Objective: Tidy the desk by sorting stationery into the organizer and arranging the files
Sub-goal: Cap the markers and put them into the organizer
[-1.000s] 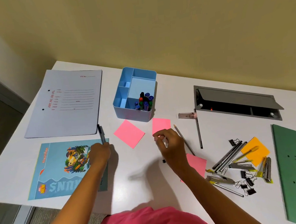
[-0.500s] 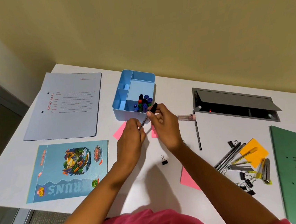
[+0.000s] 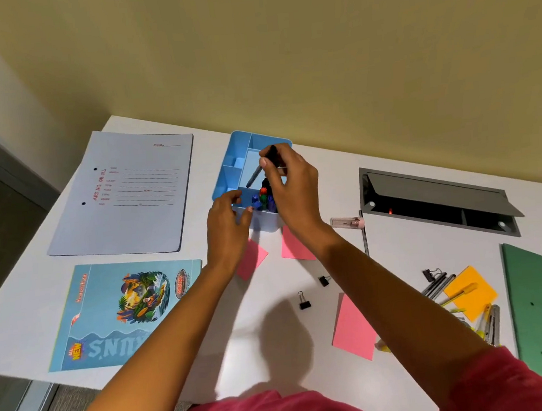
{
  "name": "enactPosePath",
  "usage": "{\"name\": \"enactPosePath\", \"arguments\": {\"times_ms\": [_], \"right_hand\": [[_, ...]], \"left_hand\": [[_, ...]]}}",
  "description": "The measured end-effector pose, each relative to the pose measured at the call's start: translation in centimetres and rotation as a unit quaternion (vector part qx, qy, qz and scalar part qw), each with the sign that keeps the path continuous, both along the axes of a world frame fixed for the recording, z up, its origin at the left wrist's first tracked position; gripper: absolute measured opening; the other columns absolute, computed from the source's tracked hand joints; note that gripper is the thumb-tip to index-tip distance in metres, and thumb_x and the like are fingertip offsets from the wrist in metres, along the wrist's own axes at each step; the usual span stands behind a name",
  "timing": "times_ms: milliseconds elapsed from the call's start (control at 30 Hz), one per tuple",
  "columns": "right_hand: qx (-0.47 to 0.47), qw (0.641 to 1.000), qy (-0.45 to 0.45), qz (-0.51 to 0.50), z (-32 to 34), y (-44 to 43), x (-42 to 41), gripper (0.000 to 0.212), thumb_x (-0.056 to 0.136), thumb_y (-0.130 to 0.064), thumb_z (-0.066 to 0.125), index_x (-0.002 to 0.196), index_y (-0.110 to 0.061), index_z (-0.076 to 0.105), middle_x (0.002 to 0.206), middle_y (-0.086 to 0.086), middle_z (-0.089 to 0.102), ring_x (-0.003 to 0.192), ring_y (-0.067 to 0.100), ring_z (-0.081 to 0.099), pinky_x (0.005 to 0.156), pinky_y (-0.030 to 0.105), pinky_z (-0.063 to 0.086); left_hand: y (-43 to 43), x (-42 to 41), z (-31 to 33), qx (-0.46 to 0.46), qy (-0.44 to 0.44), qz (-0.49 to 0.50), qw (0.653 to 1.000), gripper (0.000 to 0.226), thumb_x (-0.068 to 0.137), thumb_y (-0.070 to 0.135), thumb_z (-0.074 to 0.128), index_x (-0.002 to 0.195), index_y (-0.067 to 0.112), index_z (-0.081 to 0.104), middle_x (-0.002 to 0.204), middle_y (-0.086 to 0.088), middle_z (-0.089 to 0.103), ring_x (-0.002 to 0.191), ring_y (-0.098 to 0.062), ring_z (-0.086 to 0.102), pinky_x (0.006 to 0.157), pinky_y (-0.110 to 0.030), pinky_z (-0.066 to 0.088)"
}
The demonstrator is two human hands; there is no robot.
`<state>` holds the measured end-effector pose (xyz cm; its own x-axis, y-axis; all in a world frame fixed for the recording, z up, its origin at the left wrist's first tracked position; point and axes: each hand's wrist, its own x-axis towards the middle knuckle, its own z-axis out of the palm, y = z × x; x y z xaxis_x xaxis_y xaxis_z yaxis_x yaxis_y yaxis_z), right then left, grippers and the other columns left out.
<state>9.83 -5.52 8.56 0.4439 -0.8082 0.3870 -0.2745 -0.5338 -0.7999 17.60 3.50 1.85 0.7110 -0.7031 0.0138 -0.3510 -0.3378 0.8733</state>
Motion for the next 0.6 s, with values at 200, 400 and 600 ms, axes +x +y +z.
{"name": "enactPosePath", "arguments": {"times_ms": [200, 400, 600], "right_hand": [[-0.032, 0.992, 0.120, 0.035, -2.5, -1.2, 1.4, 0.020, 0.094, -0.021, 0.055, 0.106, -0.007, 0.063, 0.102, 0.007, 0.067, 0.098, 0.022, 0.056, 0.082, 0.027, 0.044], [-0.035, 0.982, 0.184, 0.036, -3.5, -1.5, 1.7, 0.020, 0.094, -0.023, 0.054, 0.102, -0.008, 0.066, 0.099, 0.008, 0.069, 0.098, 0.026, 0.054, 0.084, 0.032, 0.036], [-0.059, 0.972, 0.218, 0.060, -3.6, -1.9, 2.0, 0.024, 0.094, -0.024, 0.054, 0.107, -0.012, 0.070, 0.103, 0.006, 0.071, 0.103, 0.025, 0.055, 0.088, 0.030, 0.028]], "left_hand": [[-1.9, 0.0, -0.8, 0.022, -0.046, -0.018, 0.999, 0.036, 0.083, 0.028, 0.071, 0.114, 0.014, 0.059, 0.112, -0.007, 0.060, 0.103, -0.021, 0.058, 0.089, -0.036, 0.050], [-2.1, -0.1, -0.8, 0.009, -0.053, 0.008, 0.999, 0.021, 0.085, 0.020, 0.069, 0.103, 0.013, 0.062, 0.104, -0.009, 0.059, 0.094, -0.022, 0.059, 0.082, -0.033, 0.052], [-1.8, 0.9, -0.4, 0.006, -0.057, 0.057, 0.997, 0.018, 0.088, 0.013, 0.065, 0.105, 0.008, 0.063, 0.104, -0.013, 0.059, 0.088, -0.018, 0.055, 0.077, -0.023, 0.043]]}}
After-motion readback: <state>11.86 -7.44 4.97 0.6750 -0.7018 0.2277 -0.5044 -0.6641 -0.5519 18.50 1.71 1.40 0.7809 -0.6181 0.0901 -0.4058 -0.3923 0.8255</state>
